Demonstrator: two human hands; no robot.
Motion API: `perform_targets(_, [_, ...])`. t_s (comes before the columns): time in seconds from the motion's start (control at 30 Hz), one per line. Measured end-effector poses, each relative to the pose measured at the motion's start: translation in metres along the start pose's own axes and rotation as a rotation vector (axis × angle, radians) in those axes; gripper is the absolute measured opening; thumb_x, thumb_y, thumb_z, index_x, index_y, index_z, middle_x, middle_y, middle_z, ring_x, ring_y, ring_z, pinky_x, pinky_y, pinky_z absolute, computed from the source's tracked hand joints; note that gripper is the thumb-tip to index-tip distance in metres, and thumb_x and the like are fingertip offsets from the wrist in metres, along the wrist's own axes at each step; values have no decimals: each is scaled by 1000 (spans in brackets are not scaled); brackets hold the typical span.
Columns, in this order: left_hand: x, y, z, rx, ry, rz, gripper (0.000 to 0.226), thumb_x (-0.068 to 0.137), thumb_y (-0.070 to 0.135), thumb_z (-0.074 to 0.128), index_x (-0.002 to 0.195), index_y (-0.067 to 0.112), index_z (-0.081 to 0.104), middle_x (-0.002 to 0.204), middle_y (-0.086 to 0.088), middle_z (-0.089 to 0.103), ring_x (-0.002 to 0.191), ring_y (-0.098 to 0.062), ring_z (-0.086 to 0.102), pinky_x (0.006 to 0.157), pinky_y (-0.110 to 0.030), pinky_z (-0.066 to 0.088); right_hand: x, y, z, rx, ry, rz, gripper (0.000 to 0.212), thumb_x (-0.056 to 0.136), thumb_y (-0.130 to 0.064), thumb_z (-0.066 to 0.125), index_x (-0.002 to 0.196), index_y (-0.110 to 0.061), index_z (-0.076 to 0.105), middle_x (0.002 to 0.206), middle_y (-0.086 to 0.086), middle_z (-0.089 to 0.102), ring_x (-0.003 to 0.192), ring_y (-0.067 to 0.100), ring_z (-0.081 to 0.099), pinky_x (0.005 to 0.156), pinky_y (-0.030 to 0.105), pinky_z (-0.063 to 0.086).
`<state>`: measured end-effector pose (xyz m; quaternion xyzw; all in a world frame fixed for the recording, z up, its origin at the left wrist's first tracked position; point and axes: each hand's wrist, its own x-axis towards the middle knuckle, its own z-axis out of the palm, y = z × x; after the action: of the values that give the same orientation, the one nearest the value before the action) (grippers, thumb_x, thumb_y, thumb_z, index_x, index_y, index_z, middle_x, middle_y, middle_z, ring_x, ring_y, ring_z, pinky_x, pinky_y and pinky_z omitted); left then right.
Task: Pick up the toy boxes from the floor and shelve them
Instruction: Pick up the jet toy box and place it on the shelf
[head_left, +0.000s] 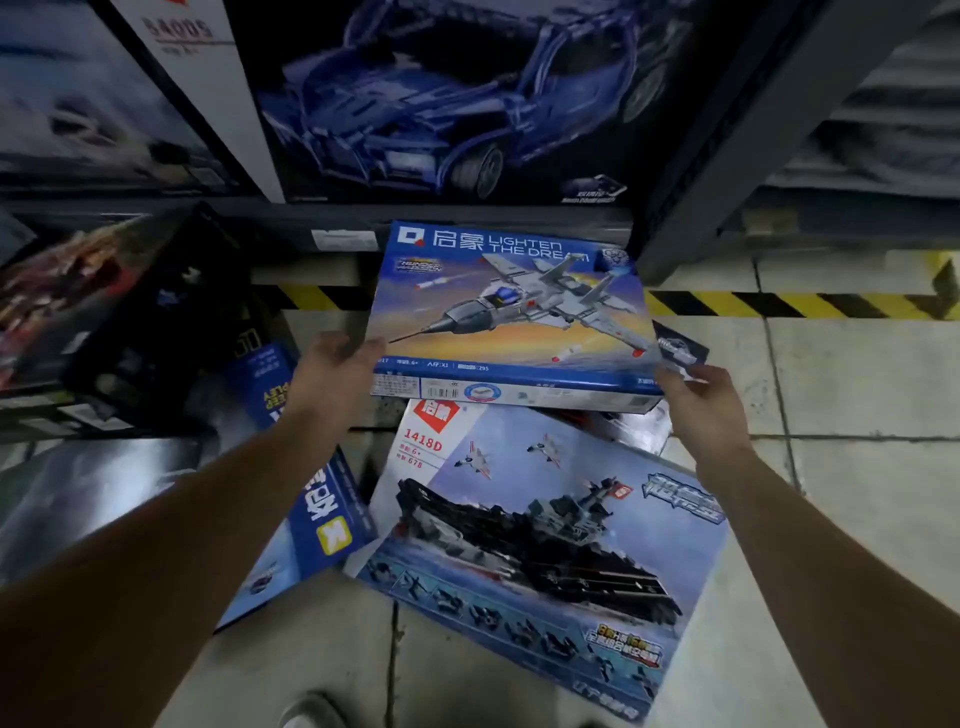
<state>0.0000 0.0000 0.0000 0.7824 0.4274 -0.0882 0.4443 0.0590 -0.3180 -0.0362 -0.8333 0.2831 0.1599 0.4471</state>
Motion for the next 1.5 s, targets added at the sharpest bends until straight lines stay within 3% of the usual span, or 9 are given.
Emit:
perform_targets(0.07, [11, -2, 9, -44, -30, -4, 48, 98, 45, 52, 137, 18, 49, 110, 0, 50, 86, -17, 51, 81, -30, 34, 13, 4, 8, 83, -9, 38, 56, 92, -45, 64, 136, -15, 48, 103, 0, 59, 77, 11, 54, 79, 39, 52])
perform_targets(0.17, [25, -3, 22, -168, -94, -43, 42, 97, 47, 53, 131, 23, 52, 102, -1, 59, 73, -8, 50, 70, -29, 40, 31, 10, 22, 133, -66, 66, 57, 90, -49, 65, 137, -21, 50, 119, 5, 59, 101, 26, 59, 88, 46, 52])
perform_targets(0.4, [47, -20, 29, -121, -94, -51, 37, 94, 48, 56, 118, 20, 56, 100, -10, 66, 84, -19, 62, 73, -34, 49, 41, 18, 35, 277, -148, 160, 48, 92, -40, 66, 132, -19, 51, 121, 9, 58, 98, 27, 62, 74, 39, 56])
perform_targets(0.53, [43, -19, 25, -139, -97, -52, 24, 97, 40, 56, 107, 19, 56, 96, -11, 67, 88, -24, 64, 78, -37, 52, 32, 13, 30, 336, -133, 137, 38, 93, -34, 67, 123, -16, 52, 114, 11, 62, 103, 31, 64, 83, 44, 57])
perform_targets(0.77, [2, -10, -12, -157, -109, -44, 15, 98, 34, 57, 98, 19, 58, 85, -6, 64, 77, -21, 61, 81, -41, 53, -18, -1, 1, 344, -147, 121, 36, 94, -34, 65, 124, -15, 55, 112, 10, 62, 95, 27, 64, 67, 36, 56])
perform_targets(0.93, [-48, 22, -62, -182, -133, -26, 10, 96, 32, 61, 96, 21, 61, 91, -13, 65, 83, -29, 62, 73, -40, 51, -75, -37, -46, 400, -167, 62, 29, 95, -30, 64, 117, -13, 59, 106, 11, 65, 88, 24, 65, 50, 25, 54])
perform_targets(1.2, [-161, 117, -167, -242, -136, 59, 24, 89, 27, 71, 106, 14, 60, 96, -14, 70, 85, -32, 68, 82, -53, 55, -173, -138, -157, 426, -102, -80, 26, 93, -28, 67, 116, -20, 57, 107, 3, 65, 90, 21, 65, 75, 39, 56])
perform_targets(1.3, [-207, 164, -209, -289, -121, 116, 8, 94, 18, 64, 99, 20, 57, 94, -7, 67, 80, -25, 64, 82, -47, 53, -212, -186, -207, 464, -105, -122, 36, 92, -27, 68, 125, -20, 55, 111, 1, 64, 95, 20, 65, 80, 41, 56])
perform_targets(1.5, [-285, 268, -293, -355, -128, 241, 34, 92, 20, 67, 122, 16, 51, 107, -2, 65, 93, -23, 64, 76, -39, 52, -281, -287, -305, 542, -105, -246, 29, 93, -17, 66, 118, -19, 51, 106, -3, 60, 91, 18, 63, 84, 44, 53])
